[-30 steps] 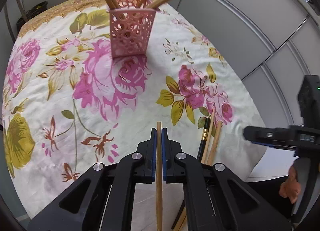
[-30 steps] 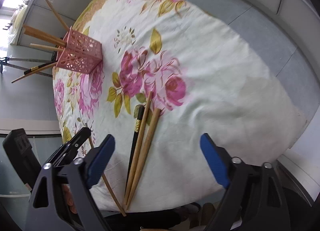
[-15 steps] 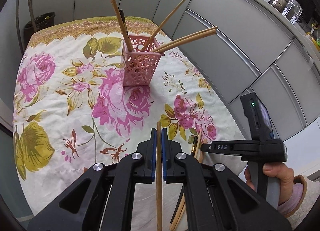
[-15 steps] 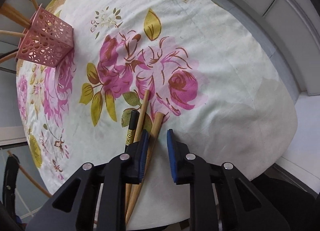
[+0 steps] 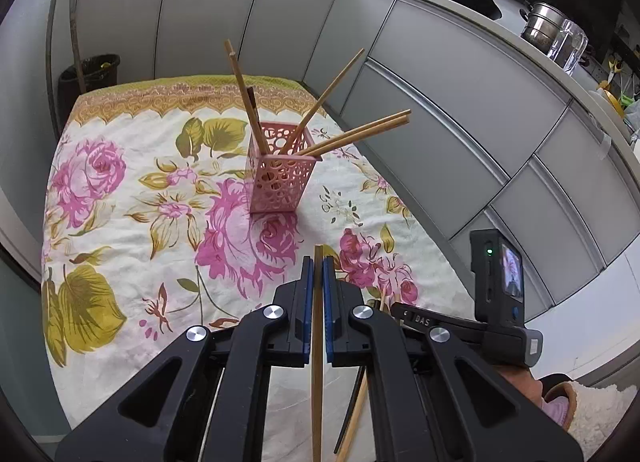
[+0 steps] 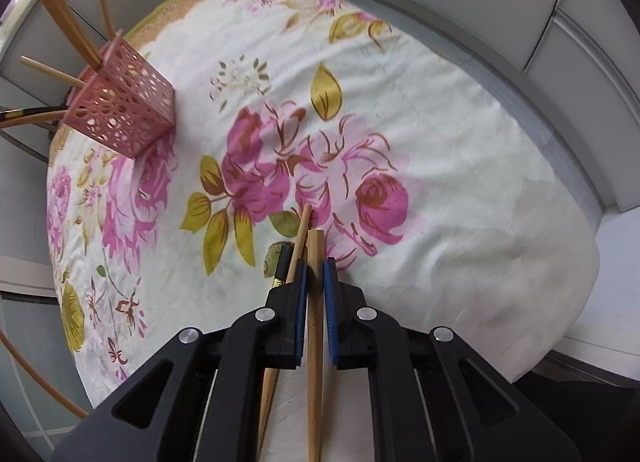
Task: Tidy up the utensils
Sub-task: 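Lift the chopstick with the left gripper while the right gripper grasps another chopstick, then carry the chopstick into the pink holder and open the left gripper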
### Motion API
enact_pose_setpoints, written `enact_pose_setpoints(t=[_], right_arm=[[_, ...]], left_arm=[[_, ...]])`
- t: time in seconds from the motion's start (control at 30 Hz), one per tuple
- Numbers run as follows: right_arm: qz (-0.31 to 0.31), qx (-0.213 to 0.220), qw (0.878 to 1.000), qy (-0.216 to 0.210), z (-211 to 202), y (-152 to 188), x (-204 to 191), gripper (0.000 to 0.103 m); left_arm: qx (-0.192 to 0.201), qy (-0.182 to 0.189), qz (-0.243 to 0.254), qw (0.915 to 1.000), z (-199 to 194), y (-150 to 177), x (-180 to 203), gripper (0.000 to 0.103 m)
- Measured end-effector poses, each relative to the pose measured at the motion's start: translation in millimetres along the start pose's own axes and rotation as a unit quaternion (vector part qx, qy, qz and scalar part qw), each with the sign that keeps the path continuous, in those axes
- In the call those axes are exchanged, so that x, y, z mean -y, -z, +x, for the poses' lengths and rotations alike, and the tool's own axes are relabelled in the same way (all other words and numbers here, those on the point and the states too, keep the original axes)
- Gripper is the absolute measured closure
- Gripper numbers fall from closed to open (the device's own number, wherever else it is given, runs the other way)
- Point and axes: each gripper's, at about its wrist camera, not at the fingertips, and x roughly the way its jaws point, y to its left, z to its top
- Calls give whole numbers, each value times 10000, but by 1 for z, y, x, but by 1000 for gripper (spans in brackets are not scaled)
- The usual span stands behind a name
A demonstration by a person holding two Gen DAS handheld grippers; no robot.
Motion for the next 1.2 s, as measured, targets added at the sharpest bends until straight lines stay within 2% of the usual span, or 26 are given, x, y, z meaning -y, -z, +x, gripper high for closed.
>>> enact_pose_setpoints(t=[0.17, 0.5, 0.83, 1.2], right_arm=[[-244, 720, 9962, -428, -56, 4, 6, 94], [-555, 1821, 9762, -1039, -162, 9, 29, 94], [-417, 2361, 9585, -1545, -221, -24, 39, 94], [-412, 2471, 9525, -1730, -221, -51, 42, 94]], left_arm=[[242, -14, 187, 9995, -15, -1, 17, 99], [854, -56, 483, 9952, -54, -7, 55, 99], [1539, -286, 594, 9859, -79, -58, 81, 99], [2192, -1046, 567, 9684, -75, -140, 82, 99]])
